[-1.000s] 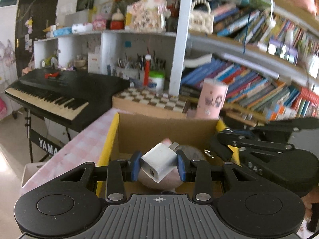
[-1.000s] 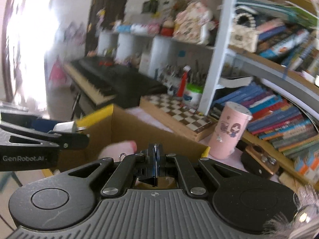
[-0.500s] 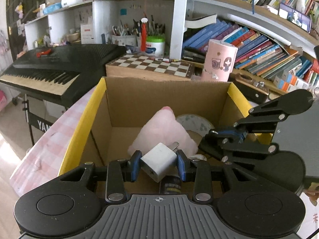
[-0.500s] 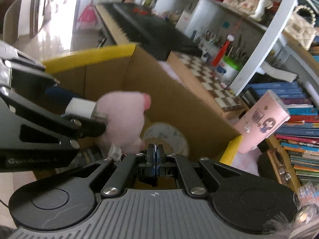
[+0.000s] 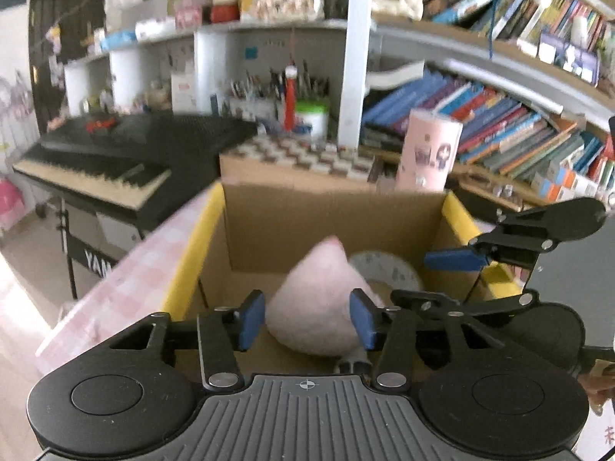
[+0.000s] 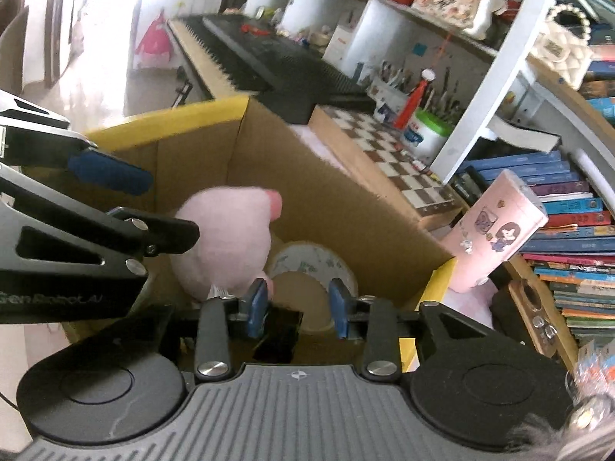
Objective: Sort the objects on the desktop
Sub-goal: 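Lower the left tool into the box and open it to release the plug, then lift both tools out of the box and move back toward the desk mat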
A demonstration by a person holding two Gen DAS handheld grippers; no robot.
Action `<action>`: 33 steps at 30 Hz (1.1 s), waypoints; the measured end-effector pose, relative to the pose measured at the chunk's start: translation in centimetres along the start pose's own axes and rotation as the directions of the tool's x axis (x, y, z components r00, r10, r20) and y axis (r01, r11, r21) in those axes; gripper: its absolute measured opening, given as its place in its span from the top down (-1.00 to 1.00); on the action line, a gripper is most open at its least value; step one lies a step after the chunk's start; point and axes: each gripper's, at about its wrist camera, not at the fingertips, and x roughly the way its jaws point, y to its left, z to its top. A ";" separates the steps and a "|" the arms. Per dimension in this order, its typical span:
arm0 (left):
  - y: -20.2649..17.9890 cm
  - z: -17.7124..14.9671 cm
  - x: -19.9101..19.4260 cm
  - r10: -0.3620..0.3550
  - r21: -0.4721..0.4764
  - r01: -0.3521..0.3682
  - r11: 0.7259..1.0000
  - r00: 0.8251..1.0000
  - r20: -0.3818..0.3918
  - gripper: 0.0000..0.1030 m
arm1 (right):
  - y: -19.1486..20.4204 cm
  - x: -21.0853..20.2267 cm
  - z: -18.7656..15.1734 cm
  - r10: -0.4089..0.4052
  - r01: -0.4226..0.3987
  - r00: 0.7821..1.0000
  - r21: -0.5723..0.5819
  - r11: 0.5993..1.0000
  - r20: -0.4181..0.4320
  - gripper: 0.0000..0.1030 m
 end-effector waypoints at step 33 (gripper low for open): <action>1.6 -5.0 -14.4 -0.013 -0.052 0.028 0.998 0.962 0.274 -0.85 | 5.0 -16.9 -6.0 -0.308 0.205 0.932 0.425 0.882 0.190 -0.42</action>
